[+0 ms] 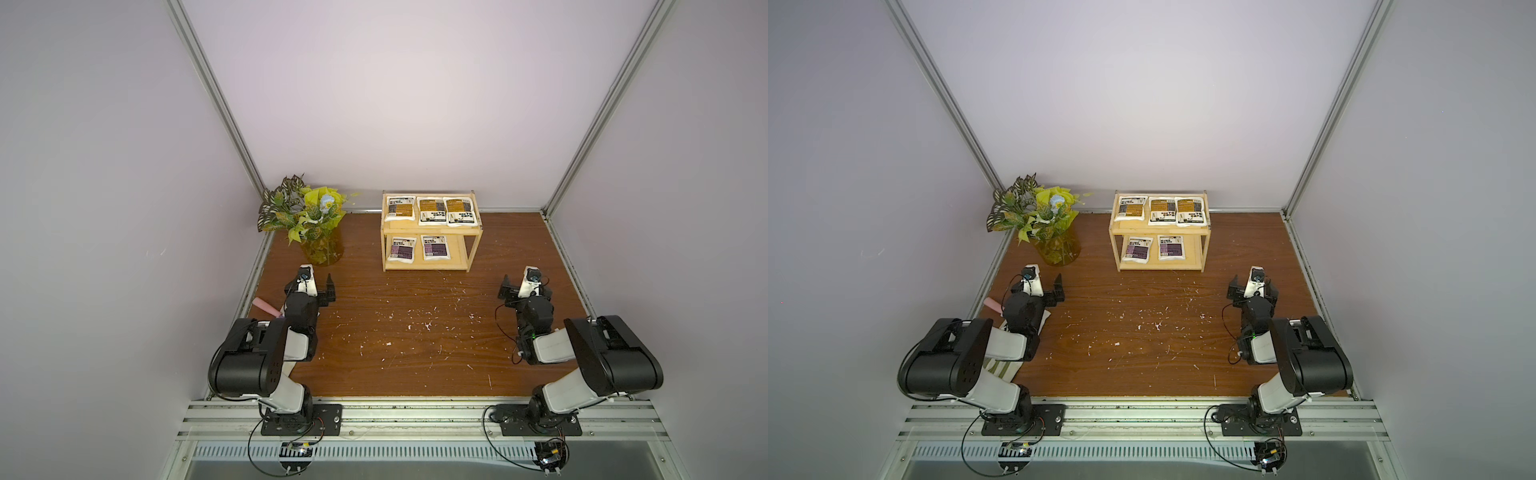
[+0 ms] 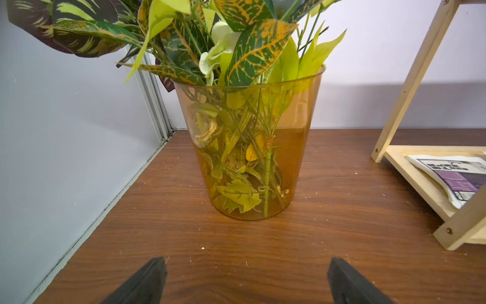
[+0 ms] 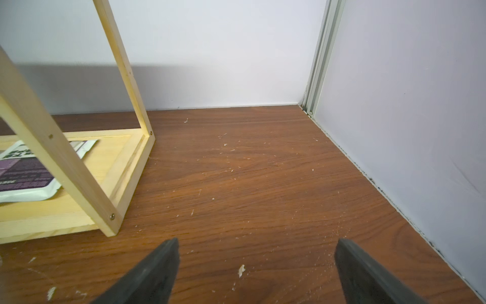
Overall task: Place the bagged coffee beans on the shelf by color
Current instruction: Reset both arms
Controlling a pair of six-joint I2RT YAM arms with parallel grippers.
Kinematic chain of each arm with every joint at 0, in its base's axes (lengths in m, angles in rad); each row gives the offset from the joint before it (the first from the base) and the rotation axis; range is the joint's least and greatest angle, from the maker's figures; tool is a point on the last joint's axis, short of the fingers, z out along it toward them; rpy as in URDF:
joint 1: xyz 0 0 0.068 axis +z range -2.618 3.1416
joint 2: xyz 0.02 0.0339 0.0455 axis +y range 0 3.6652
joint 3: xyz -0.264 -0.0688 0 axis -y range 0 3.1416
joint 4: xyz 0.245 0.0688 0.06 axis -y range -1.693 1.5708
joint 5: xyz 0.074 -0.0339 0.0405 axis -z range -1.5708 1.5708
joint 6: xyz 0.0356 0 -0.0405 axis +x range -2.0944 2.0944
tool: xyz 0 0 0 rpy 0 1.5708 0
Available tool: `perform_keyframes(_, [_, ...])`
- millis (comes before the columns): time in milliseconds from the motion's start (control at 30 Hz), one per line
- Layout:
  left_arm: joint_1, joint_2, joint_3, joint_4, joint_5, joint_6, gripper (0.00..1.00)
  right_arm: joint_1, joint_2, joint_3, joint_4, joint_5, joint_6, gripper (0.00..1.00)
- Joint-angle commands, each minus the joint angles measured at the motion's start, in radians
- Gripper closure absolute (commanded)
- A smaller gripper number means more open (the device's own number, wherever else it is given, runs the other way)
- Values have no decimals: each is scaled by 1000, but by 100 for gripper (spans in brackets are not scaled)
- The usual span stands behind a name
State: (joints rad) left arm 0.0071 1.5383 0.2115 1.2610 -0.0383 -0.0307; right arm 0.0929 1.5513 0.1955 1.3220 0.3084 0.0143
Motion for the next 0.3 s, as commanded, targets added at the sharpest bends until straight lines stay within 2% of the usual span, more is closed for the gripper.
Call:
perform_keyframes(0, [10, 6, -2, 31, 17, -3, 0, -2, 2, 6, 43, -8, 4, 0])
perform_keyframes(267, [10, 3, -6, 34, 17, -3, 0, -5, -2, -2, 52, -23, 1, 1])
